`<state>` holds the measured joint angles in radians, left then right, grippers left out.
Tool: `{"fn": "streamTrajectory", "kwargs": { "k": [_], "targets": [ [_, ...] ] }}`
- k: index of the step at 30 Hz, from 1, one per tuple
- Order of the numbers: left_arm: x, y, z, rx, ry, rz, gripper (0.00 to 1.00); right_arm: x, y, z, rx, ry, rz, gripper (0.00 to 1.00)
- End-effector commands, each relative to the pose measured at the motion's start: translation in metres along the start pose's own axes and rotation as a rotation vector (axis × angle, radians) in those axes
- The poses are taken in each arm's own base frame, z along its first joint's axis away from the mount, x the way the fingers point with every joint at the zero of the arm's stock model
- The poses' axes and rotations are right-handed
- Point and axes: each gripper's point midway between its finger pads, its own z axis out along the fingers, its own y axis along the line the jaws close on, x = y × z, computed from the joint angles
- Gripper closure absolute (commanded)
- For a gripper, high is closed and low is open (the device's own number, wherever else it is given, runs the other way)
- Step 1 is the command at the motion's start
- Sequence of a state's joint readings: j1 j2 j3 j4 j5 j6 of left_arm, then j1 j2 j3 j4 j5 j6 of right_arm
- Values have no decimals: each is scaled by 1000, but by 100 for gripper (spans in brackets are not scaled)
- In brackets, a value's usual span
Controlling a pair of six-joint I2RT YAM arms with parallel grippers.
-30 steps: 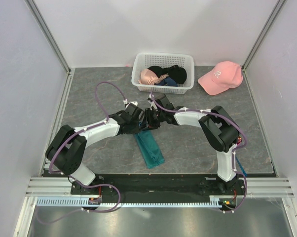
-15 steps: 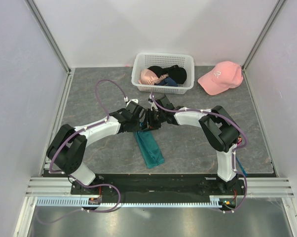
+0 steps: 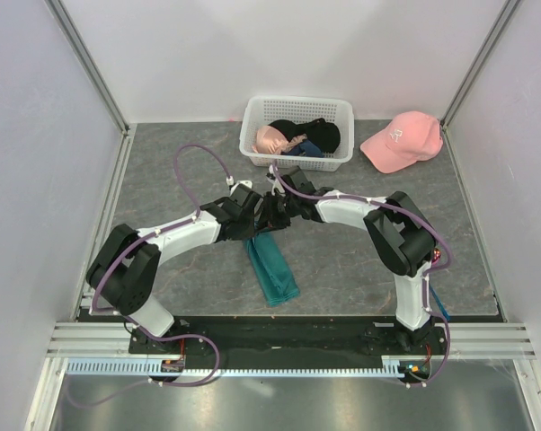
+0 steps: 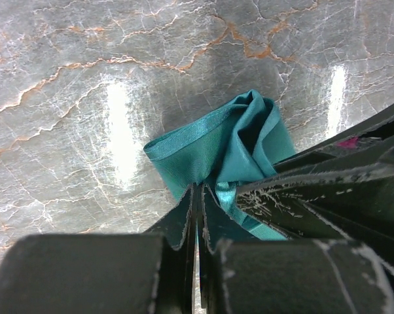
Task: Fold the napkin into a case and place the utensils inside
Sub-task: Stuff the top corner of the smaller-rectangle-folded napkin into the folded napkin.
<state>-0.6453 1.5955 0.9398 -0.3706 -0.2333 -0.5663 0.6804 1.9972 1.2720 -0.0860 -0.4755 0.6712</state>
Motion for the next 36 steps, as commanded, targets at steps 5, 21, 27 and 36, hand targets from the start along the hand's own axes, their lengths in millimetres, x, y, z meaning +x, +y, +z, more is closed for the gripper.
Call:
{"fn": "streamTrajectory", "kwargs": {
  "k": [5,21,27,36],
  "targets": [
    [-26,-9,-14,70,-56,-51,98,-7,16,16,-46,0,-32,93],
    [-13,5,-14,208,-44,-251,98,-1,6,43,-59,-15,-40,85],
    [-11,13,-16,189,-45,-243,98,4,4,19,-59,-10,-52,70],
    [-12,16,-17,178,-47,-229,98,-7,15,-7,-85,-34,-66,53]
  ]
}}
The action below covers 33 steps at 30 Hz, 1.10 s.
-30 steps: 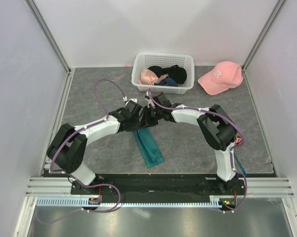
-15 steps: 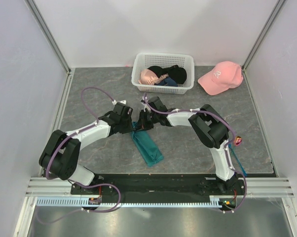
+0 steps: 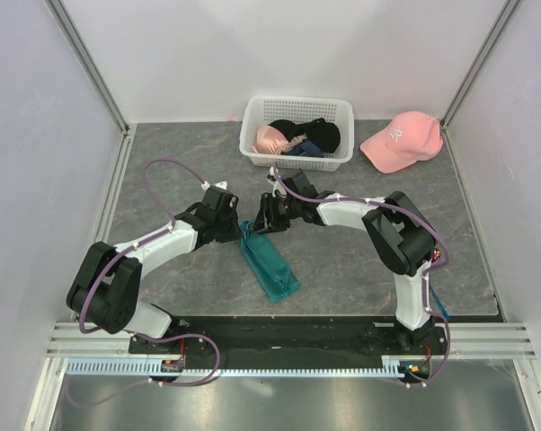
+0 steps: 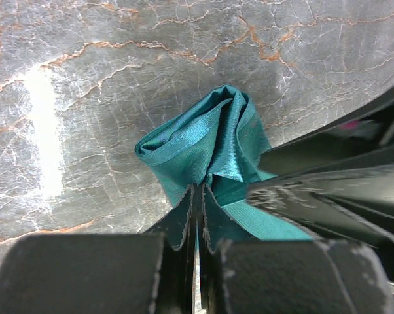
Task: Fold the napkin into a case and place the utensils inside
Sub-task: Stuff the top corner of the smaller-rectangle-folded napkin into the folded napkin.
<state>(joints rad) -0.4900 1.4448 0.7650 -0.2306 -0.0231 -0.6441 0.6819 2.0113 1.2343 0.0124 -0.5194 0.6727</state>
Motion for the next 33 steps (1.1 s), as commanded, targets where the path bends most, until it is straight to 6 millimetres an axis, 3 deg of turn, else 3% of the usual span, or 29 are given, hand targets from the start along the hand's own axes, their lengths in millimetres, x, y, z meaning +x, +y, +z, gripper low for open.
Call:
{"fn": "streamTrajectory", "kwargs": {
  "k": [1,7,15,24,28,33],
  "targets": [
    [-10,-7,-6,28,-33,-4,98,-12,13,-13,-26,-29,-46,53],
    [-9,-7,-6,31,-27,-7,98,-24,15,-5,-33,-41,-47,52],
    [-8,-9,-5,40,-24,-8,98,-30,15,6,-42,-39,-26,69],
    [-18,-16,-7,67,-61,-13,98,-12,16,34,-64,7,-26,76],
    [-17,-19,-7,96,-44,-38,98,4,15,41,-55,34,-44,76],
    [-7,-17,-2,108,-16,-64,98,3,11,58,-61,37,-47,77]
  ]
}}
